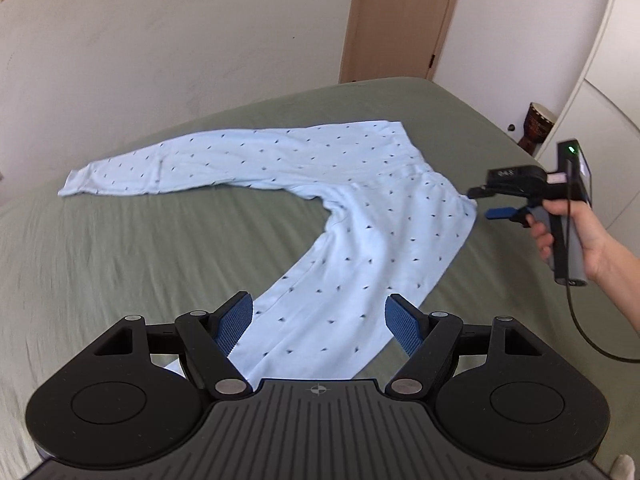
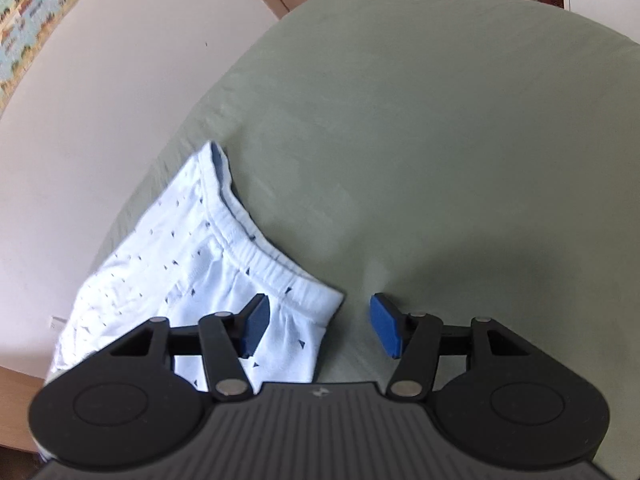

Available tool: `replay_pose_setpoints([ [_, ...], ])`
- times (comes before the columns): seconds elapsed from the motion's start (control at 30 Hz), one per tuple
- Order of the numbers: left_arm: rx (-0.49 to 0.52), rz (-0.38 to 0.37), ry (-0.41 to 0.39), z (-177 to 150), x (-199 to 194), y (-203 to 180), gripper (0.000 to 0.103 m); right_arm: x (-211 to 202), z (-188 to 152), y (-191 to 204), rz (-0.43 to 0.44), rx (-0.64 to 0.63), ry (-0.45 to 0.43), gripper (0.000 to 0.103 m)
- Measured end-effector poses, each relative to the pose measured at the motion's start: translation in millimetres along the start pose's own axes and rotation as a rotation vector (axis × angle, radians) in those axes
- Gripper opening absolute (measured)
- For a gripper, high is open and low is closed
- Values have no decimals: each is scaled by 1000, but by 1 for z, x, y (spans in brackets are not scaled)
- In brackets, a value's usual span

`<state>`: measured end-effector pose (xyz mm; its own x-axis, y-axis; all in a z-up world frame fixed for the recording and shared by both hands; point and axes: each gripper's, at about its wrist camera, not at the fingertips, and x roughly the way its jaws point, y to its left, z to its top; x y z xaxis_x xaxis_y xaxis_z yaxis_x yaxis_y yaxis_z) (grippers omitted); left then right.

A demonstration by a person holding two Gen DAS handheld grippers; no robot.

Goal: Fold clothes

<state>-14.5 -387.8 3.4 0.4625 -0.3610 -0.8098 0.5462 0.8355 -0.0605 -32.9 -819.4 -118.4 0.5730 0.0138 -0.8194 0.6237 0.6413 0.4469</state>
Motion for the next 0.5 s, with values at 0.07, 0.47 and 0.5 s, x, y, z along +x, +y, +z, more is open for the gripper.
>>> replay_pose_setpoints([
  [0.07, 11, 4, -4, 2, 0, -7, 73, 2, 0, 4, -13, -21, 1, 53],
  [0.47, 8, 10, -4, 4, 10, -13, 73, -14, -7, 21, -150, -135, 23, 9],
  [0.5, 4, 7, -3, 3, 10, -12, 73, -16, -9, 22, -167, -152, 22, 9],
])
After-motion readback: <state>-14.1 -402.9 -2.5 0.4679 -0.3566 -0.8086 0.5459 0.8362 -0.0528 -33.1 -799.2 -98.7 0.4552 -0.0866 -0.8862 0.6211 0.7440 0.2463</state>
